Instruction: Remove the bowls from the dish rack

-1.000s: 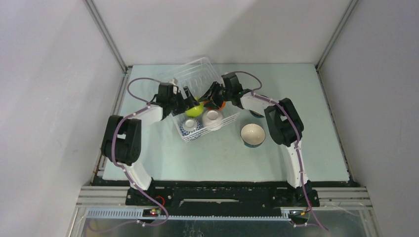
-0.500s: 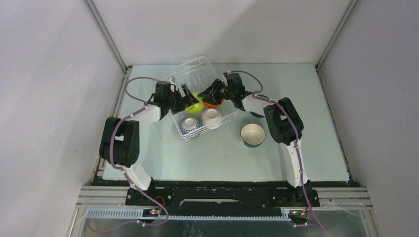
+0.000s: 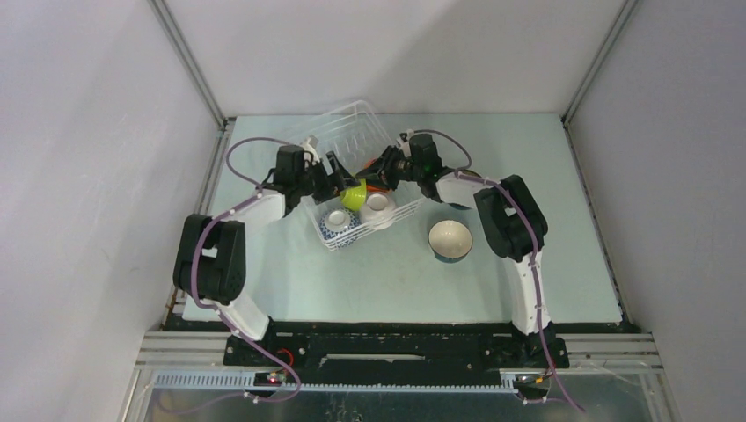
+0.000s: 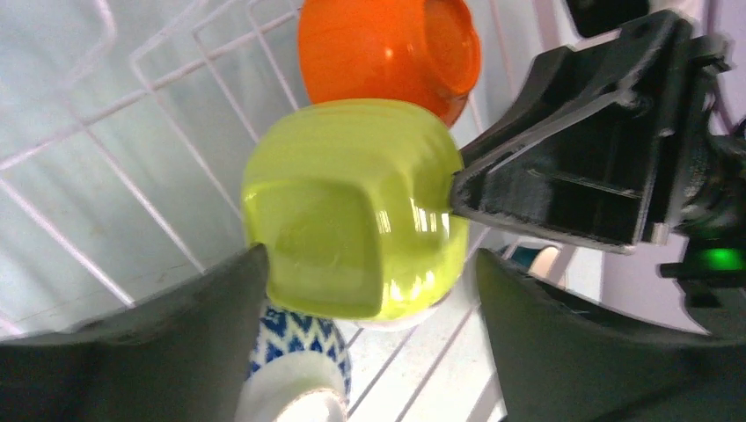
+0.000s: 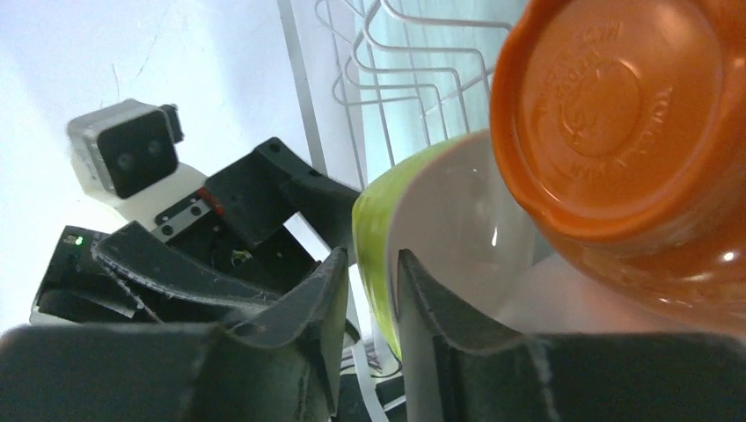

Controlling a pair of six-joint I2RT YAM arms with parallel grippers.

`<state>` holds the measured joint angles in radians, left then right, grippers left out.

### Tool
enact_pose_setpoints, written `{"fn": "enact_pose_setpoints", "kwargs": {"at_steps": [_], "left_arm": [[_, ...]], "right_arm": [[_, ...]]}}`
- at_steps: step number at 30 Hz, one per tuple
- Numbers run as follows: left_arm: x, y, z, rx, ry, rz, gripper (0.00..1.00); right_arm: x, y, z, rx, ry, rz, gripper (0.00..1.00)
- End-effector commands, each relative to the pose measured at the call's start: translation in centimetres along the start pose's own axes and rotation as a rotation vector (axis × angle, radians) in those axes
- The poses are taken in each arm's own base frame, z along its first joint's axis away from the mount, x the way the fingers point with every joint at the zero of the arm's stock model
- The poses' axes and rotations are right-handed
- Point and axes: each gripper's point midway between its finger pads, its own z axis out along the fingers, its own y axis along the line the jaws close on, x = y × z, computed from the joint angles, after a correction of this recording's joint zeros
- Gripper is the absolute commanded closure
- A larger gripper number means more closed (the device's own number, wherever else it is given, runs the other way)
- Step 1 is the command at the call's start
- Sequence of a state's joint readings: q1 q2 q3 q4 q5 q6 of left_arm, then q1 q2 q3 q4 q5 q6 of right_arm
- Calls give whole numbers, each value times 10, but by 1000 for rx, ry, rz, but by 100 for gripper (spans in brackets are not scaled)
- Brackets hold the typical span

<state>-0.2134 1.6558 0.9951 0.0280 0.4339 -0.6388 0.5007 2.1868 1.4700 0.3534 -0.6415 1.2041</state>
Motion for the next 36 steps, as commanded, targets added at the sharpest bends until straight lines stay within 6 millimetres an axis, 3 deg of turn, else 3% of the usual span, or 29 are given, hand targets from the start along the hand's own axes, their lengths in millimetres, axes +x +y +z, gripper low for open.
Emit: {"fn": "enact_pose_setpoints", "kwargs": {"at_steps": [1,5,9,13,19,25,30,36], "left_arm": [[-13,-41,-11,161,-29,51,17],[-18,-53,-20,199,-57,64,15],[-20,-50,-19,186,-59,53,16],[-27,-50,-27,156,-101,65,15],[-47,-51,-52,59,-192,111,15],[-67,-50,-102,-59,-355,158,12],[-70,-61,-136,-64,-433,191,11],[-57,-60,-151,-57,-444,199,11]], "right_arm": [[5,44,-20,-113,12,-44,69],[6,63,-29,-146,4,-67,73],[5,64,-31,-116,-5,-77,81],[2,60,-30,-110,-5,-71,100],[-2,74,-29,-124,-13,-92,100],[-1,109,-35,-142,-21,-155,100],[1,144,-53,-150,-46,-235,100],[3,174,-98,-34,-147,-397,100]]}}
